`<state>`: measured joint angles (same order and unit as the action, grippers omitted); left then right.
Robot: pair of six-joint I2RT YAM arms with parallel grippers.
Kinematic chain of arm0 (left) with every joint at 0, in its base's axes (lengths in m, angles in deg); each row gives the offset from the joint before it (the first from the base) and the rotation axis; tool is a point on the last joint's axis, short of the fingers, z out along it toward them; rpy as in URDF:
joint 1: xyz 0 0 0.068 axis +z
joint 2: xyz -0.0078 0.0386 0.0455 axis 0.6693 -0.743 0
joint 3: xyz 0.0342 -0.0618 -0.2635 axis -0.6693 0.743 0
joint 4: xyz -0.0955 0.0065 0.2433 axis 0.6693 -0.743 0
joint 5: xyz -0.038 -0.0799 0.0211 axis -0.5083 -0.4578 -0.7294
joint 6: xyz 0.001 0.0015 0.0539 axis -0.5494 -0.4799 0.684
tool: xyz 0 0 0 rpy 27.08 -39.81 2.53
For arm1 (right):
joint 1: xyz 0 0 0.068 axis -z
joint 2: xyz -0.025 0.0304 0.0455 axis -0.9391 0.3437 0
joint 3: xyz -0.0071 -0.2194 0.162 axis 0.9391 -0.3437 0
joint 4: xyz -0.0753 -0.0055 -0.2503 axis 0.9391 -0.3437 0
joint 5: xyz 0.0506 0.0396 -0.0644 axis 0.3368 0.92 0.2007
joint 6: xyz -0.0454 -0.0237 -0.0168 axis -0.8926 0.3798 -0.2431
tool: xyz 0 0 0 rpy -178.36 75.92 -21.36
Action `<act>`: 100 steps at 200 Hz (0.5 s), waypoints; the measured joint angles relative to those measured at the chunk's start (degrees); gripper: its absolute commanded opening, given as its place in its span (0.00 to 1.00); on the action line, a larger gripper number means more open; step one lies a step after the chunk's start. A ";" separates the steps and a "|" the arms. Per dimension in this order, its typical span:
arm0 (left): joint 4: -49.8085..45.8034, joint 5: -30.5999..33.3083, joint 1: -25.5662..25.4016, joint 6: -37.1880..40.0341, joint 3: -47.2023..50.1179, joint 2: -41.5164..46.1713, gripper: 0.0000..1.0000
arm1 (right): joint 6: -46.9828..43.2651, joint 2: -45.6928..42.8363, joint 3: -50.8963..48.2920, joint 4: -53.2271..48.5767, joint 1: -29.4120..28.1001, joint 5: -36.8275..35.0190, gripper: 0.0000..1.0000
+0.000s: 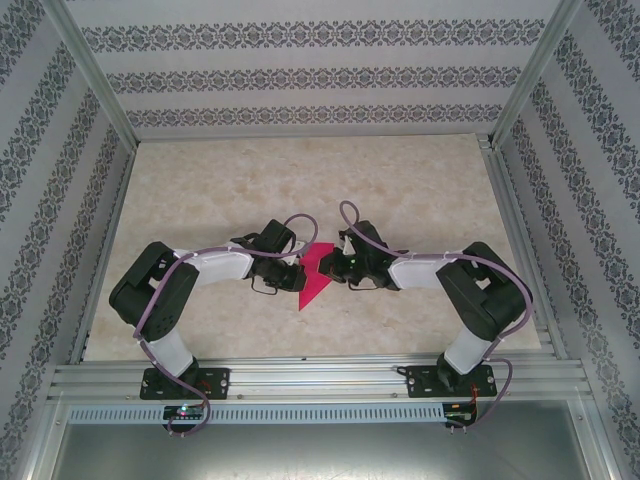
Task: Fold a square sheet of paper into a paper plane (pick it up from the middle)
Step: Third fold the triangle at the center of the table.
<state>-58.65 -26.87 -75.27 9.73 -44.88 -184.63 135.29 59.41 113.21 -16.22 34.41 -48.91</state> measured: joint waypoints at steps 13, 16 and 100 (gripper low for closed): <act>-0.20 0.02 0.00 -0.02 0.00 0.00 0.13 | 0.02 0.96 -0.81 0.44 0.00 -0.50 0.07; -0.20 0.04 0.00 -0.02 0.00 0.00 0.13 | 0.07 1.18 -1.01 0.44 -0.02 -0.66 0.07; -5.81 3.52 0.00 -0.85 -0.76 7.02 0.31 | 0.11 2.25 -2.01 1.22 -0.04 -1.36 0.06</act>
<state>-64.47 -23.36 -75.27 8.88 -45.65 -177.61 135.40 61.66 111.20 -15.00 34.37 -50.27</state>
